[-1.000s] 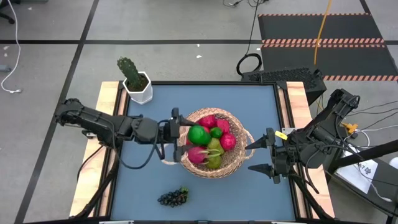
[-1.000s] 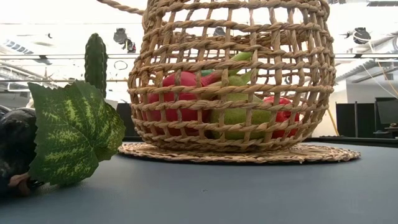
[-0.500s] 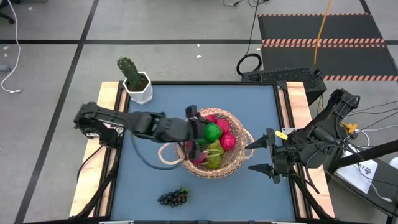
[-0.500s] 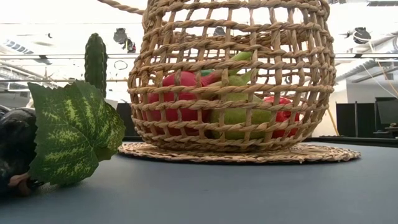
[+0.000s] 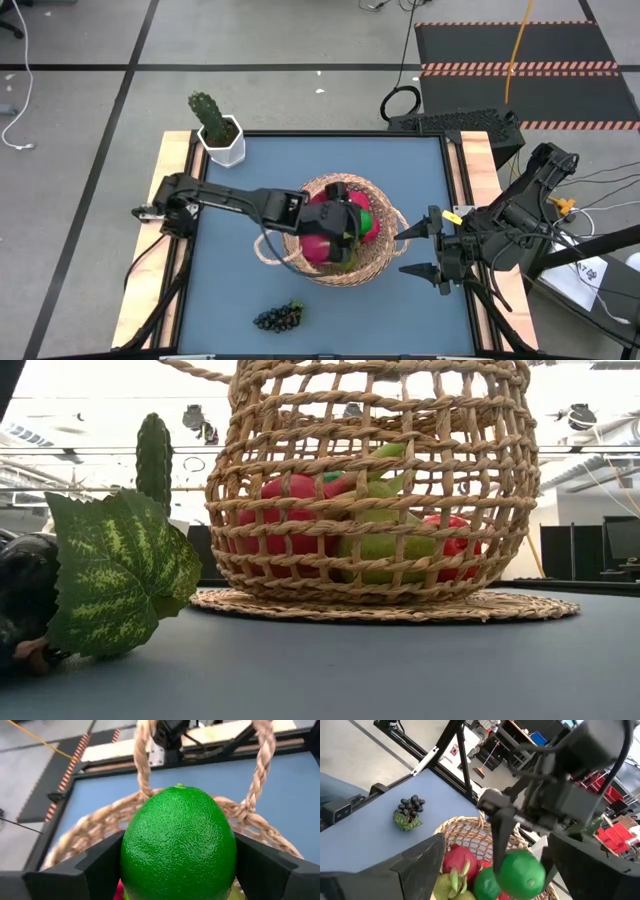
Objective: Build produce basket
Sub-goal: Put the dark green lime into the brown basket
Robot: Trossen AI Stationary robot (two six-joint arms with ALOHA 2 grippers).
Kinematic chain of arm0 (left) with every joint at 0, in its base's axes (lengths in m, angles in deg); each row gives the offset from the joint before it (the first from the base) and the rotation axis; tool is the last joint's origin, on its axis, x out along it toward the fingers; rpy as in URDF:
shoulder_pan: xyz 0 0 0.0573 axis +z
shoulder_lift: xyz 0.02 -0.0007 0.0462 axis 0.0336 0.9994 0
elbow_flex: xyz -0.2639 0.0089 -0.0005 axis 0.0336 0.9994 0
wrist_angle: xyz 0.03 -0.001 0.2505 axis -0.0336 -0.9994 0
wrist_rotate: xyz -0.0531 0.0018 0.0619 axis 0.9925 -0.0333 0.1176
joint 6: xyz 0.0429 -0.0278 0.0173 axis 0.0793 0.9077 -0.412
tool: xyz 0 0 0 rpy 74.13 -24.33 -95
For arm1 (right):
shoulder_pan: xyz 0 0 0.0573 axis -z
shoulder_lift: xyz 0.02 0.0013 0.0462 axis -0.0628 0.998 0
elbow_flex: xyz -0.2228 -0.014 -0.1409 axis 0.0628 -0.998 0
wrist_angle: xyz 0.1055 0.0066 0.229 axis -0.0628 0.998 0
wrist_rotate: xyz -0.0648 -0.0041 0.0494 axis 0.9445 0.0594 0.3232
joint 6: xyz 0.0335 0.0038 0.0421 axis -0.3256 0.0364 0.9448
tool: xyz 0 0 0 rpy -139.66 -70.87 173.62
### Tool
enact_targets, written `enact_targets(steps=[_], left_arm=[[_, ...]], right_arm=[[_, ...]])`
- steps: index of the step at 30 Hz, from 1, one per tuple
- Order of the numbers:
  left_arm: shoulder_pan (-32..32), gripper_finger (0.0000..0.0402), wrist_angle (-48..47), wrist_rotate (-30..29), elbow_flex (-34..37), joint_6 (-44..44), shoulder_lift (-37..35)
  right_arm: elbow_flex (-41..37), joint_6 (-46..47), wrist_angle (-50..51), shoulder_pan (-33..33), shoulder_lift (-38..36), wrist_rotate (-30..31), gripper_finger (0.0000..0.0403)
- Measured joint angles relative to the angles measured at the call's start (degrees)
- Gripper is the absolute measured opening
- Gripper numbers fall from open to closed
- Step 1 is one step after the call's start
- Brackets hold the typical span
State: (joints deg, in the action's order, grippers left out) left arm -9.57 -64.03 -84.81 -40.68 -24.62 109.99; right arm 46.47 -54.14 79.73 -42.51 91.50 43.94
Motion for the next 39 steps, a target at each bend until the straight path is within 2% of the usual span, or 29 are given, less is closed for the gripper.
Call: enact_targets(steps=[7,22,39], left_arm=[[1.52,0.0324,-0.42,3.61,-0.07,1.49,4.48],[2.11,0.0324,-1.16,8.59,0.06,2.93,7.75],[1.45,0.0326,-1.25,8.93,0.04,2.06,8.37]], right_arm=[[0.02,0.00,-0.60,0.00,0.00,0.00,0.0348],[0.01,-0.07,-0.18,0.00,0.02,0.00,0.0348],[0.02,-0.11,-0.21,0.00,0.02,0.01,0.0348]])
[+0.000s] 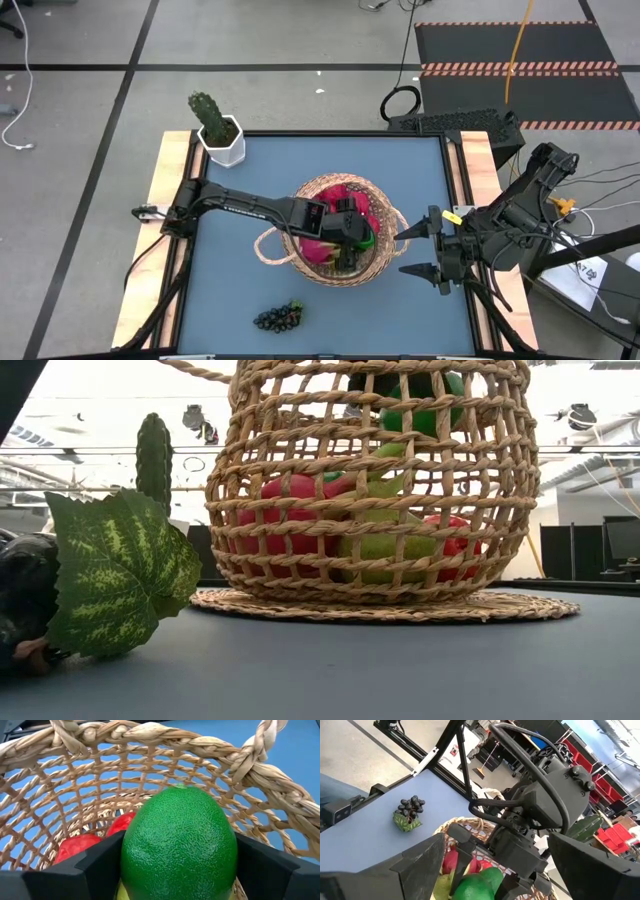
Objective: Build produce basket
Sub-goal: Put the dark green lime into the brown basket, then put the black grapes into the brown basket
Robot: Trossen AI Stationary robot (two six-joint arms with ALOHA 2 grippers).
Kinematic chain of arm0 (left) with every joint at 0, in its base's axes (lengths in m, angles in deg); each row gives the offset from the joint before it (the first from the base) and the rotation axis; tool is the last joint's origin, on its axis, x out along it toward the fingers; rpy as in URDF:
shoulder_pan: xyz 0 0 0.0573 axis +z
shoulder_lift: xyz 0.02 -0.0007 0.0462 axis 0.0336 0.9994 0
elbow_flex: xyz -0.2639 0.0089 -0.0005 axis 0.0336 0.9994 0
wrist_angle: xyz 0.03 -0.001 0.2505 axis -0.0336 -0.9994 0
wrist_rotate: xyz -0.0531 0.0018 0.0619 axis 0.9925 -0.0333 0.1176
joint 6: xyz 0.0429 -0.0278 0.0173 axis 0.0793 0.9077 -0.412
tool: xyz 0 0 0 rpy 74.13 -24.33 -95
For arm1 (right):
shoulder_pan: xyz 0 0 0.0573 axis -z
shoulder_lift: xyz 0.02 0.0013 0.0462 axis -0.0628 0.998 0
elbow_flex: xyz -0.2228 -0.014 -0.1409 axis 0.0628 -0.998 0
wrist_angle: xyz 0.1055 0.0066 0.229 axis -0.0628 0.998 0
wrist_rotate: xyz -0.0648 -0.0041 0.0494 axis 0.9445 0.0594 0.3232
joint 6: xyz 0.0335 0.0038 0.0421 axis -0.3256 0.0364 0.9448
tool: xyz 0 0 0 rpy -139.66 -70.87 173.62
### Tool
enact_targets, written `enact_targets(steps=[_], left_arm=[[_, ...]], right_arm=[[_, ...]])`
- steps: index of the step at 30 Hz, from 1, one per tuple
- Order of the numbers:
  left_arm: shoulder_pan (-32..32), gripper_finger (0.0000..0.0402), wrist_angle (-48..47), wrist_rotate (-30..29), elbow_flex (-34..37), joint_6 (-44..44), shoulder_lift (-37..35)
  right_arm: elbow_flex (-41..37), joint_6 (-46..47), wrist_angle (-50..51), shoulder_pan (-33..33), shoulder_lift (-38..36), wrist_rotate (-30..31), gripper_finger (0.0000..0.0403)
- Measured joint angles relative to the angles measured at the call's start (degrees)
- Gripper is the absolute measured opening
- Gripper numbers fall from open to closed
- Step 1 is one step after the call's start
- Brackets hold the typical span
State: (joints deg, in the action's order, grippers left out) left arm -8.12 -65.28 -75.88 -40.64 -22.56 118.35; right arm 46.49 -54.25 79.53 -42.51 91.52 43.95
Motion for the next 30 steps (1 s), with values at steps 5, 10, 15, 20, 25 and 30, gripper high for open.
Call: enact_targets(steps=[5,10,15,20,25,30], left_arm=[[-0.10,0.0347,0.01,0.01,0.00,0.06,0.00],[-0.15,0.0373,0.02,0.00,0.00,0.55,0.00],[-0.15,0.0385,0.01,0.02,0.00,2.29,0.00],[-0.20,0.0386,-0.10,0.04,0.02,2.50,-0.36],[-0.52,0.0386,-1.02,0.03,0.02,4.09,-2.31],[-2.60,0.0386,-5.24,-0.91,0.04,5.86,-7.30]], right_arm=[[0.00,-0.02,0.00,0.00,0.01,-0.01,0.0348],[0.00,-0.04,0.00,0.00,0.01,-0.01,0.0348],[0.00,-0.07,0.00,0.00,-0.01,0.01,0.0348],[0.00,-0.09,0.00,0.00,0.01,-0.01,0.0348],[-0.01,-0.31,0.02,0.00,0.01,-0.01,0.0348],[0.00,-0.16,0.34,0.00,-0.02,-0.01,0.0348]])
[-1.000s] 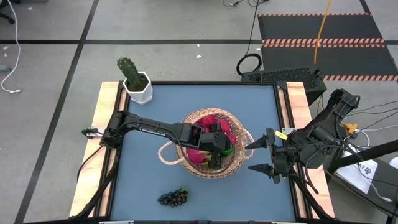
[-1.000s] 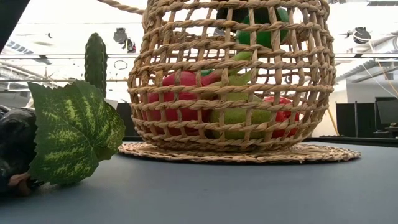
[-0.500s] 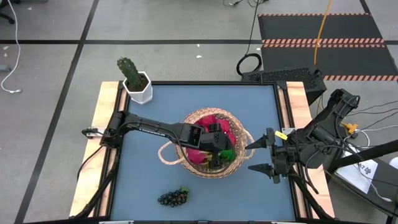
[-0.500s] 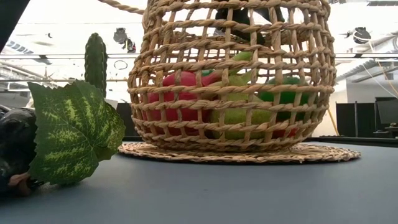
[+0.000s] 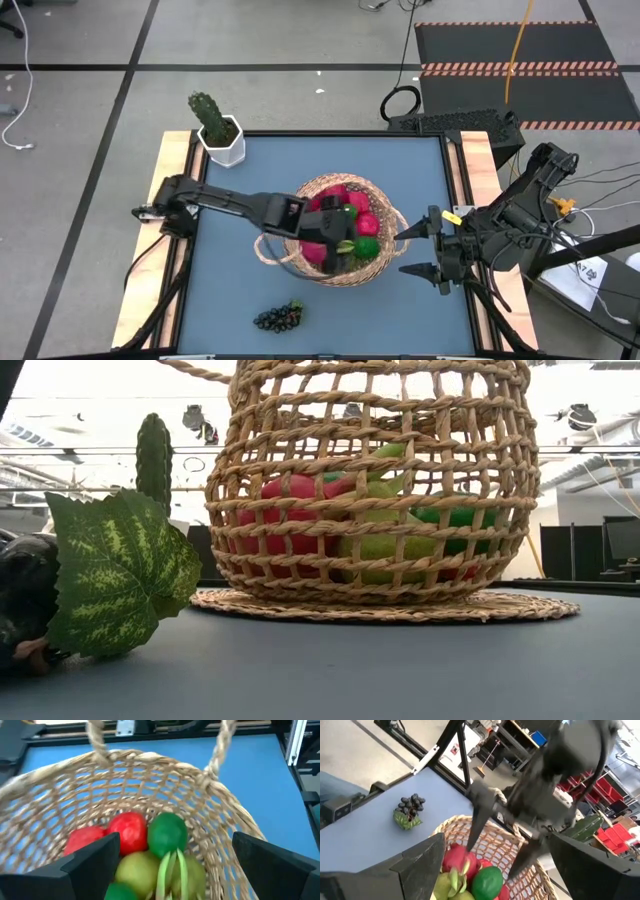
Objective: Build produce basket
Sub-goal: Put the black grapes into the brown basket
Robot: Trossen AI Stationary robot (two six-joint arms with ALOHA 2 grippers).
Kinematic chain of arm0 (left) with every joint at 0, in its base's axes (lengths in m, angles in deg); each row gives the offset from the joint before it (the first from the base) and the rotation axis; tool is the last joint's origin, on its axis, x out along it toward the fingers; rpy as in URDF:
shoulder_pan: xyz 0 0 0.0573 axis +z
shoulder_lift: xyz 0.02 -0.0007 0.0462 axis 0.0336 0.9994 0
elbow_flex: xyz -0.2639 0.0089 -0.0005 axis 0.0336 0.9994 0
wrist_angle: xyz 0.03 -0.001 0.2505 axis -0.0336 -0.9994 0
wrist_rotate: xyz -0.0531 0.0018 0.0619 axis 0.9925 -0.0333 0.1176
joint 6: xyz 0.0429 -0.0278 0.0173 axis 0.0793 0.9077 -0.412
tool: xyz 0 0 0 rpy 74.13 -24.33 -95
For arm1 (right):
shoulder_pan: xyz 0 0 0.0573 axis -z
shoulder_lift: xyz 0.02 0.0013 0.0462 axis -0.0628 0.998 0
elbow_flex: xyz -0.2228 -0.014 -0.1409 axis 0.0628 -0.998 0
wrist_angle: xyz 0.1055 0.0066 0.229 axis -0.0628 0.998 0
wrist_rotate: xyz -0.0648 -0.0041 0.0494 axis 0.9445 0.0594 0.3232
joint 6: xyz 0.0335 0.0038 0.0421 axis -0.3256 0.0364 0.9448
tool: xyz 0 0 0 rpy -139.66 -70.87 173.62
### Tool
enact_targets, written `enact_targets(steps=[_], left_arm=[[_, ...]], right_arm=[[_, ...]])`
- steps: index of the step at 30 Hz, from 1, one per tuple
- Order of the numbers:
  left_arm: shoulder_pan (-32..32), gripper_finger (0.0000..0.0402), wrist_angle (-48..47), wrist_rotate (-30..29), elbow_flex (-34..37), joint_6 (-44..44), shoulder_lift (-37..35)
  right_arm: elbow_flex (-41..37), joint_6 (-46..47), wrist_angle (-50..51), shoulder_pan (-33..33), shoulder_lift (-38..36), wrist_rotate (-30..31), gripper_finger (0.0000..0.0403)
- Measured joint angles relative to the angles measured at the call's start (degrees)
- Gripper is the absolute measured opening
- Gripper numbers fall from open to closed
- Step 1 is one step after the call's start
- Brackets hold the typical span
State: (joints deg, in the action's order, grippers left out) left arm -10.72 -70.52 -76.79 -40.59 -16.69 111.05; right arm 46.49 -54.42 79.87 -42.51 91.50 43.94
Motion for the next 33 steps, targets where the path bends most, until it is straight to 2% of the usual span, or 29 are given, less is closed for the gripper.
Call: enact_targets(steps=[10,16,22,33], left_arm=[[-7.45,0.0386,-11.45,-7.07,-0.02,3.12,-9.53],[-13.27,0.0386,-19.31,-10.28,-0.02,7.46,-12.63],[-18.94,0.0386,-24.19,-12.88,-0.02,14.72,-12.74],[-27.41,0.0385,-24.16,-15.70,0.01,23.43,-9.12]], right_arm=[[-0.02,0.50,0.09,0.00,0.00,0.00,0.0348],[0.00,0.54,-0.06,0.00,0.00,0.00,0.0348],[0.00,0.54,-0.98,0.00,0.00,0.00,0.0348],[0.00,0.89,-1.21,0.00,0.00,0.00,0.0348]])
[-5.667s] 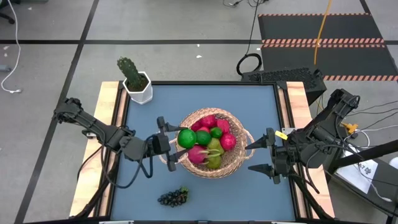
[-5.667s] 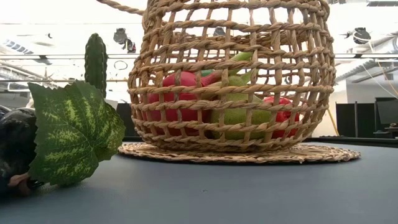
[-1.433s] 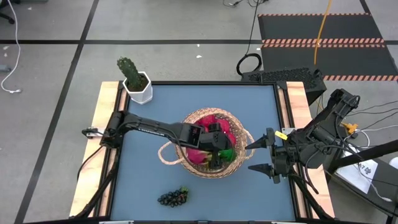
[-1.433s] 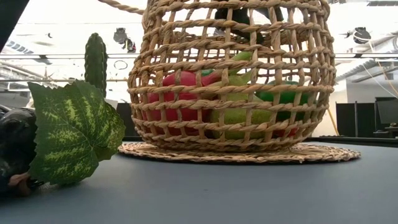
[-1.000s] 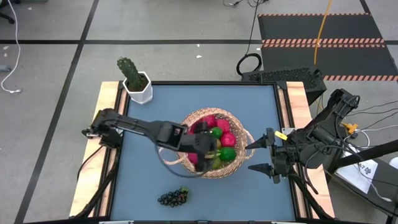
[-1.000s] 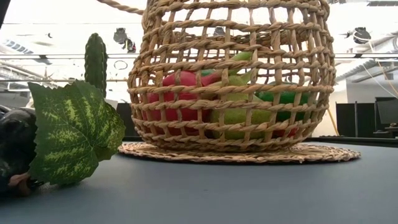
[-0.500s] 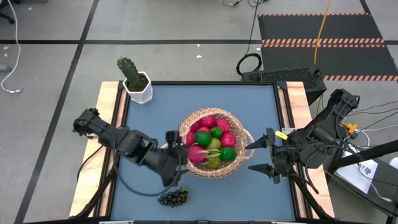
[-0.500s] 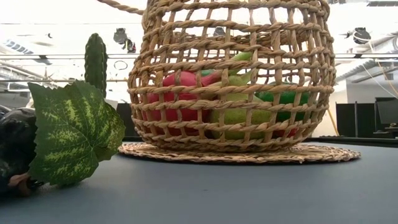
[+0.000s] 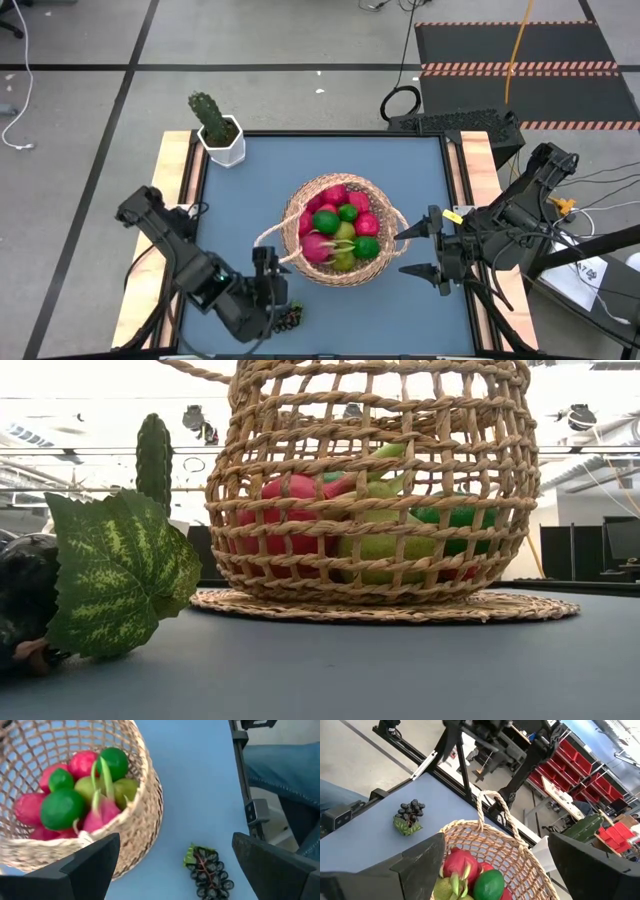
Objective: Build produce basket
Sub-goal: Put the black grapes into the brown basket
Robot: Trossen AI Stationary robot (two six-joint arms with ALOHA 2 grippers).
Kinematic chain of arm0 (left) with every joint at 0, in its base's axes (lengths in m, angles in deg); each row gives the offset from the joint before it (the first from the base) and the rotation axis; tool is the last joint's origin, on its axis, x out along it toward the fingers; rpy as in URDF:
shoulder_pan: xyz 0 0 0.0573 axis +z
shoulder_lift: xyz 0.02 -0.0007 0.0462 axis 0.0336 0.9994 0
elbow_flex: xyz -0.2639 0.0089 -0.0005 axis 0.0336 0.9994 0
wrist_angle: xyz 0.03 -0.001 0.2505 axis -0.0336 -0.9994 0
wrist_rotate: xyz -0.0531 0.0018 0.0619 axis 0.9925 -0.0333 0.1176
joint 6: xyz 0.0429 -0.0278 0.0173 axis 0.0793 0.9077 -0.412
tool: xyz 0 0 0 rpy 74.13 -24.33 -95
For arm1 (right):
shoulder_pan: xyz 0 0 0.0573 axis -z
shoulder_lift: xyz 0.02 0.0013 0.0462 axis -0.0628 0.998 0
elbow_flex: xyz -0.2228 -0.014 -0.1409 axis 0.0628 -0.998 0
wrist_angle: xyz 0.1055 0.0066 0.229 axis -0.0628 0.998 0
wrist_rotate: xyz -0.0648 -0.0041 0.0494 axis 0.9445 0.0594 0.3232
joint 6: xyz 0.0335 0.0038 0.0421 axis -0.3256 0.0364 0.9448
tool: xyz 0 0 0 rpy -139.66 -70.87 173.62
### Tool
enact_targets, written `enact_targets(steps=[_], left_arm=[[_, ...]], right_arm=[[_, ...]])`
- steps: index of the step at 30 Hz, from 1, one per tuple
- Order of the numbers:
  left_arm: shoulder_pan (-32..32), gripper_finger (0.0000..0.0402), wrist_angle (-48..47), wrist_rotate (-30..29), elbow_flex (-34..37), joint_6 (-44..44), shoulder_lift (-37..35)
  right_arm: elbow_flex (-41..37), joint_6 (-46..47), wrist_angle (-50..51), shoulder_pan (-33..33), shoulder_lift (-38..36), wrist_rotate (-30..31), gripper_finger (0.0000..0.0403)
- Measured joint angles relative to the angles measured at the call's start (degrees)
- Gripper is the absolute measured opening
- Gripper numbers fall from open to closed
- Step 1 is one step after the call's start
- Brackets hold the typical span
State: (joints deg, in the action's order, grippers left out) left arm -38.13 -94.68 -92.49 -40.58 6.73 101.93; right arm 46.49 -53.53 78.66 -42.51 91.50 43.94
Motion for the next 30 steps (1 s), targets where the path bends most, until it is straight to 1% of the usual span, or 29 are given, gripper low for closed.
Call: enact_targets(steps=[8,16,22,27,30], left_arm=[[-1.03,0.0385,0.20,0.15,-0.01,4.40,5.56],[-0.98,0.0385,0.29,3.82,-0.01,6.39,10.93],[-1.32,0.0385,0.99,5.68,-0.01,9.52,13.60],[-1.90,0.0385,2.24,8.79,-0.01,10.76,15.65],[-2.20,0.0385,2.75,9.45,-0.01,11.04,16.80]], right_arm=[[0.00,0.37,0.02,0.00,0.02,0.00,0.0348],[0.00,0.91,0.00,0.00,0.02,0.00,0.0348],[0.00,1.31,-0.04,0.00,0.00,-0.01,0.0348],[0.00,3.02,-0.20,0.00,0.00,-0.02,0.0348],[0.00,3.97,-0.22,0.00,0.02,-0.02,0.0348]])
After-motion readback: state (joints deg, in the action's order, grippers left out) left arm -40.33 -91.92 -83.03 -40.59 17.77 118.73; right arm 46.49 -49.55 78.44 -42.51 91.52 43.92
